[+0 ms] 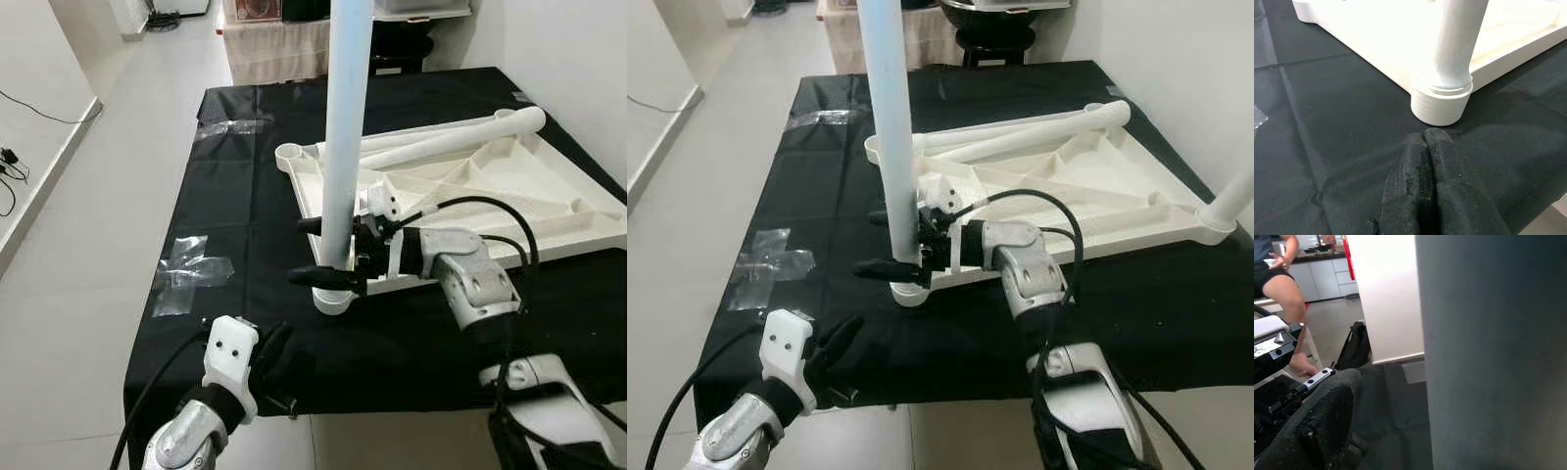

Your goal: Building children table

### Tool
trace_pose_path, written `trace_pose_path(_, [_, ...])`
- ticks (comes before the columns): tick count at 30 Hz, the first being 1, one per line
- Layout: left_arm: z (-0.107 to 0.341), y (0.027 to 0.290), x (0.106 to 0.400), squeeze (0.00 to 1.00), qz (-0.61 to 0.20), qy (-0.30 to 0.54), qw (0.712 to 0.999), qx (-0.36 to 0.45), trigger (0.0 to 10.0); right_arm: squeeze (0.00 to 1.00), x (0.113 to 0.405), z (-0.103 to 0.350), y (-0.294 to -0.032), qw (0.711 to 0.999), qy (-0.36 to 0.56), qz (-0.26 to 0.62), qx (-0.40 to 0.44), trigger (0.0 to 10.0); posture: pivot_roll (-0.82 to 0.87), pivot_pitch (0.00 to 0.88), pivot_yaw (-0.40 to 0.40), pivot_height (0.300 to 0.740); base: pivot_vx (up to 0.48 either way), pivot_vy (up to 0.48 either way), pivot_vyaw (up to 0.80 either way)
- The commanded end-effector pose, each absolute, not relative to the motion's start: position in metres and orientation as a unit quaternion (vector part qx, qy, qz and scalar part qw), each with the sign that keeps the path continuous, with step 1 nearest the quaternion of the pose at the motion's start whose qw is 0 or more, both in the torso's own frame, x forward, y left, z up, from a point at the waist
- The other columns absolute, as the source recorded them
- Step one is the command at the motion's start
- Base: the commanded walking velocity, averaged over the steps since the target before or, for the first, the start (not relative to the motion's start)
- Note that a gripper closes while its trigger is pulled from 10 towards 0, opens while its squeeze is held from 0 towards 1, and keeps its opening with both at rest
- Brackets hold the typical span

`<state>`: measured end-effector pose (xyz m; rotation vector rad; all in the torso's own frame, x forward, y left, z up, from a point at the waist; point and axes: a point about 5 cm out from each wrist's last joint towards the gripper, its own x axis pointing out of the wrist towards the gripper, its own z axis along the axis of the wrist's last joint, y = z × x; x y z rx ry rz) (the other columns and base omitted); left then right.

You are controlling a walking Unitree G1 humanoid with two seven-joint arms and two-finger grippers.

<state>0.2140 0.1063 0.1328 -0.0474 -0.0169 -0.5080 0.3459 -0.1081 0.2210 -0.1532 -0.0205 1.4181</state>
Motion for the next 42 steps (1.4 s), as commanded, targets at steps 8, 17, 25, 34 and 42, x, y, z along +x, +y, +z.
trace_pose_path(8, [0.132, 0.106, 0.211, 0.0, -0.252, -0.003, 0.967, -0.022, 10.0, 0.0, 0.341, 0.206, -0.12, 0.742, 0.007, 0.667, -0.063, 0.0, 0.06, 0.166, 0.025, 0.74, 0.0, 0.0, 0.0])
trace_pose_path(17, [0.132, 0.108, 0.21, 0.0, -0.251, -0.003, 0.968, -0.021, 10.0, 0.0, 0.336, 0.154, -0.142, 0.955, 0.088, 0.284, -0.007, 0.0, 0.06, 0.182, 0.0, 0.74, 0.0, 0.0, 0.0])
trace_pose_path(25, [0.131, 0.111, 0.215, 0.0, -0.255, -0.003, 0.967, -0.015, 10.0, 0.0, 0.316, 0.138, -0.111, 0.967, 0.097, 0.231, -0.043, 0.0, 0.05, 0.156, 0.018, 0.74, 0.0, 0.0, 0.0])
trace_pose_path(34, [0.131, 0.112, 0.218, 0.0, -0.243, -0.007, 0.97, -0.016, 10.0, 0.0, 0.33, 0.174, -0.092, 0.951, 0.045, 0.305, 0.006, 10.0, 0.08, 0.143, 0.017, 0.74, 0.0, 0.0, 0.0])
trace_pose_path(42, [0.131, 0.111, 0.217, 0.0, -0.247, -0.006, 0.969, -0.017, 10.0, 1.0, 0.337, 0.196, -0.098, 0.893, 0.001, 0.45, -0.019, 10.0, 0.08, 0.137, 0.017, 0.74, 0.0, 0.0, 0.0])
